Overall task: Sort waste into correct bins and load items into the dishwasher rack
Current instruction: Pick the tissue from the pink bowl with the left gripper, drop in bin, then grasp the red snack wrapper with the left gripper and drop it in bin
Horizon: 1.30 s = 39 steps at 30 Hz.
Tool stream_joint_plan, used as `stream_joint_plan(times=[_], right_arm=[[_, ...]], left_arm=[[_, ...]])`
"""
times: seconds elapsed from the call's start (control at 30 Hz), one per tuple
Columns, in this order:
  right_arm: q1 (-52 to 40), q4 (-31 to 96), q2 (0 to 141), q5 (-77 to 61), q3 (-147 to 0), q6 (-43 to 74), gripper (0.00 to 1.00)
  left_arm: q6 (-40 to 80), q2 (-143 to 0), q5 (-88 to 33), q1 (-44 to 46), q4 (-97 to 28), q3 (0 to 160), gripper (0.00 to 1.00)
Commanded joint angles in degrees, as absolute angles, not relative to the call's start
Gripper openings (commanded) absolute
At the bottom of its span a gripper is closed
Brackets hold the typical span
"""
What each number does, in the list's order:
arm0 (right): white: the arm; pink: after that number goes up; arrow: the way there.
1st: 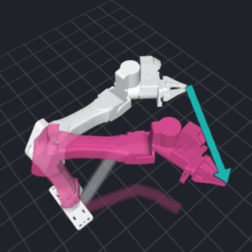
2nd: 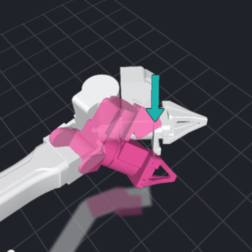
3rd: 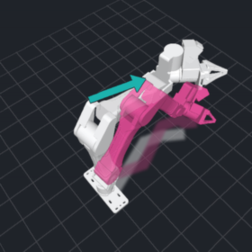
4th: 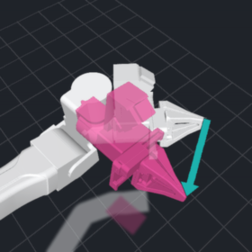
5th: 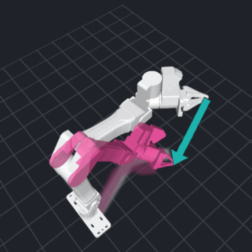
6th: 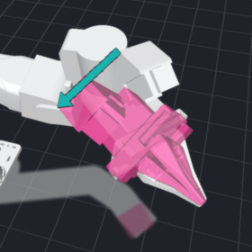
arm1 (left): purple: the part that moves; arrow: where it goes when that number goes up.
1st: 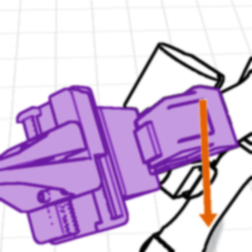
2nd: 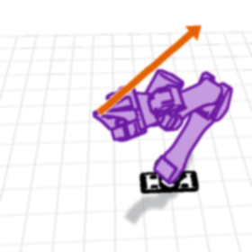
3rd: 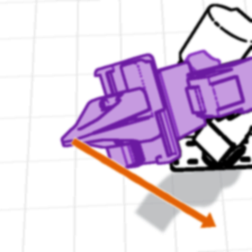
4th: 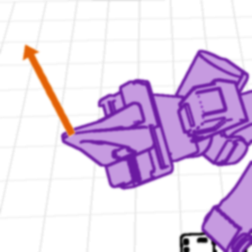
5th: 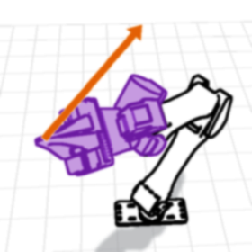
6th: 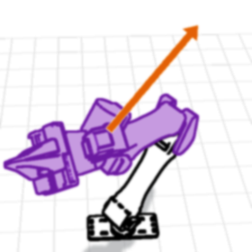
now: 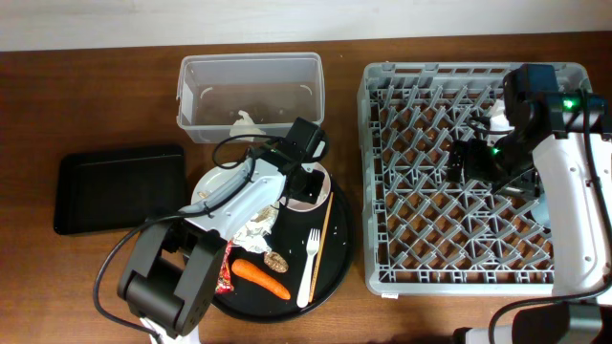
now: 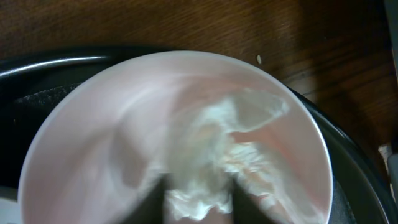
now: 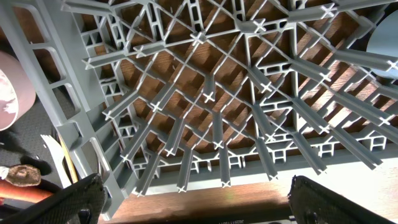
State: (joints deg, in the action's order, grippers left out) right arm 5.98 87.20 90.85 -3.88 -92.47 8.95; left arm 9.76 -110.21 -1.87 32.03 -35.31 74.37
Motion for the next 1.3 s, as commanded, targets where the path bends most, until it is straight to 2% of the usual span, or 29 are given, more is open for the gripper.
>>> stream_joint_plan(times=[0.0,0.17,0.27,0.37,0.43,0.5,0.53,0.67,0.77,0.9,0.93,1.03,1.27], right_arm=[[6.3,87.5,89.5,-3.6,-92.9,8.3,0.98],[6.3,87.5,89.5,-3.6,-92.9,7.7,0.98],[6.3,87.5,89.5,-3.6,-92.9,7.7,0.98],[6.3,87.5,89.5,-3.6,-92.9,7.7,0.98],[6.3,87.5,89.5,-3.6,-92.9,7.7,0.98],[6.3,87.5,89.5,-3.6,-92.9,7.7,0.98],[6.3,87.5,89.5,-3.6,-92.9,7.7,0.98],[6.3,87.7,89.5,-3.6,-92.9,7.7,0.98],[6.3,87.7,89.5,-3.6,-92.9,7.7,0.98],[6.3,87.7,89.5,-3.6,-92.9,7.3,0.98],[6.3,87.7,89.5,-3.6,-92.9,7.3,0.98],[6.3,87.9,89.5,-3.6,-92.9,7.3,0.98],[6.3,88.1,89.5,-3.6,-92.9,7.3,0.98]], left_arm=[[9.3,-110.6,-1.5,31.8,-38.0,78.7,0.01],[9.3,-106.3,6.0,28.9,-48.1,96.5,0.01],[9.3,-106.1,12.1,24.6,-42.2,100.0,0.01],[9.3,-108.3,11.8,19.8,-36.6,100.0,0.01],[9.3,-111.7,11.7,17.3,-36.2,100.0,0.47],[9.3,-112.6,11.4,16.4,-35.9,100.0,0.72],[9.3,-112.3,11.4,16.3,-35.8,100.5,0.79],[8.1,-109.3,11.0,16.4,-42.1,102.6,0.8],[8.1,-103.9,0.0,16.5,-59.2,102.6,0.77],[8.3,-103.2,-3.1,16.5,-81.1,100.4,0.71],[8.3,-103.2,-3.3,16.5,-83.7,98.6,0.66],[11.4,-103.2,-3.7,16.5,-85.5,86.6,0.64],[18.5,-103.1,1.5,16.4,-78.6,71.2,0.66]])
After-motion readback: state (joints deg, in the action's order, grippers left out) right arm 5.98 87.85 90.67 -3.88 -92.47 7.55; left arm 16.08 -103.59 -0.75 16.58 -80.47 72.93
